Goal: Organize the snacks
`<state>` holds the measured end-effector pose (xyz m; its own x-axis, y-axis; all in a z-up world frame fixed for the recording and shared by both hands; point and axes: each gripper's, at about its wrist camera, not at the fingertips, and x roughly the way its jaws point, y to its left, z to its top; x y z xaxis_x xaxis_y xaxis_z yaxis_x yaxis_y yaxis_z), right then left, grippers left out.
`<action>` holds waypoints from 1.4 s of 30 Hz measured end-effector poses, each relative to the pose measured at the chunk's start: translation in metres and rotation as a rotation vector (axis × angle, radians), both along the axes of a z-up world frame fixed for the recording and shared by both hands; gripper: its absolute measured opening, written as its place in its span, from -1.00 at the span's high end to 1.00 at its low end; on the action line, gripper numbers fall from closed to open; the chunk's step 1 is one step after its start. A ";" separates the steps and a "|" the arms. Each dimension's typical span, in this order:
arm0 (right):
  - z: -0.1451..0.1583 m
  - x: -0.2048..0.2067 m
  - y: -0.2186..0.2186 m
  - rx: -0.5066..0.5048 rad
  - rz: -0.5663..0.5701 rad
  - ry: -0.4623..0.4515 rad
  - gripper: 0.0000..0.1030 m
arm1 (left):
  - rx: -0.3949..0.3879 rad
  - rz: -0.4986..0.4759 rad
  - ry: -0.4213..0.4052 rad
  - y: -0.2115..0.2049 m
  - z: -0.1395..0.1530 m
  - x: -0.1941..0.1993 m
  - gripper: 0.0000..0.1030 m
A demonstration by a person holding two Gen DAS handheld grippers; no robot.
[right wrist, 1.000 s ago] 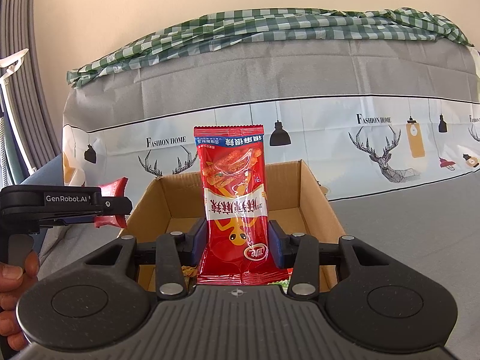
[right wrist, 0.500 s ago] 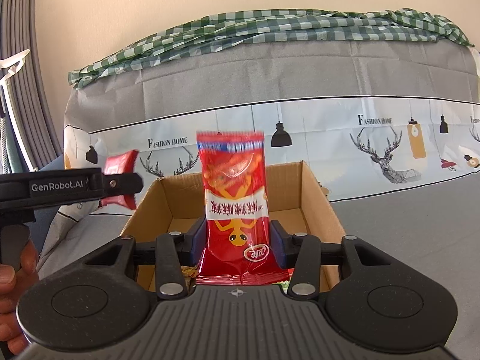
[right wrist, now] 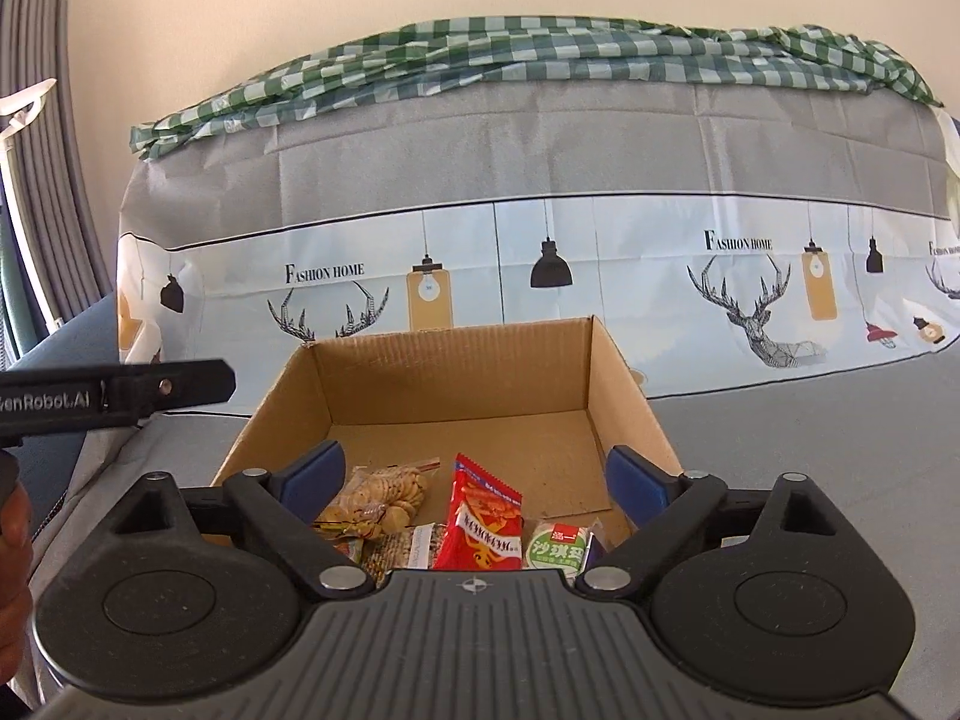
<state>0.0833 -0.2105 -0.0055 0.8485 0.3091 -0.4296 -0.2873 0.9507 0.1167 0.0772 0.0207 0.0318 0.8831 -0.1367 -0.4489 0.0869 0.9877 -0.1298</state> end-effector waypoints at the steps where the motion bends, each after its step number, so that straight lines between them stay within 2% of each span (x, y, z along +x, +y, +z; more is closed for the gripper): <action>1: 0.002 -0.006 0.000 -0.002 0.002 -0.013 -0.95 | 0.015 0.010 0.005 0.000 0.002 -0.007 -0.61; 3: 0.006 -0.017 -0.003 0.001 0.004 -0.035 -0.99 | 0.031 0.025 0.032 -0.001 0.006 -0.021 -0.61; 6: 0.008 -0.032 -0.007 0.014 -0.004 -0.012 -0.99 | 0.062 0.044 0.134 -0.004 0.004 -0.037 -0.61; 10: 0.005 -0.058 -0.011 0.016 -0.007 0.045 -0.99 | -0.054 0.086 0.273 -0.002 -0.017 -0.065 -0.65; 12: 0.005 -0.073 -0.011 0.000 0.001 0.033 -0.99 | -0.061 0.125 0.273 -0.007 -0.029 -0.083 -0.74; 15: 0.000 -0.086 -0.012 -0.012 -0.005 0.047 -0.99 | -0.019 0.153 0.244 -0.020 -0.050 -0.108 -0.80; 17: -0.005 -0.091 -0.011 -0.023 -0.006 0.070 -0.99 | -0.001 0.133 0.278 -0.028 -0.060 -0.113 -0.80; 19: -0.010 -0.093 -0.008 -0.047 0.000 0.086 -0.99 | -0.008 0.103 0.267 -0.030 -0.061 -0.113 -0.80; 22: -0.015 -0.092 -0.002 -0.098 0.011 0.087 -0.99 | 0.054 0.124 0.224 -0.034 -0.062 -0.111 -0.82; 28: -0.018 -0.085 0.004 -0.117 0.007 0.097 -0.99 | 0.002 0.141 0.265 -0.029 -0.066 -0.097 -0.82; 34: -0.020 -0.080 0.008 -0.126 0.003 0.101 -0.99 | 0.003 0.128 0.263 -0.032 -0.064 -0.095 -0.86; 36: -0.020 -0.079 0.008 -0.122 0.003 0.103 -0.99 | 0.010 0.124 0.257 -0.034 -0.064 -0.095 -0.98; 42: -0.020 -0.078 0.007 -0.117 0.000 0.104 -0.99 | 0.005 0.119 0.257 -0.035 -0.063 -0.095 -0.98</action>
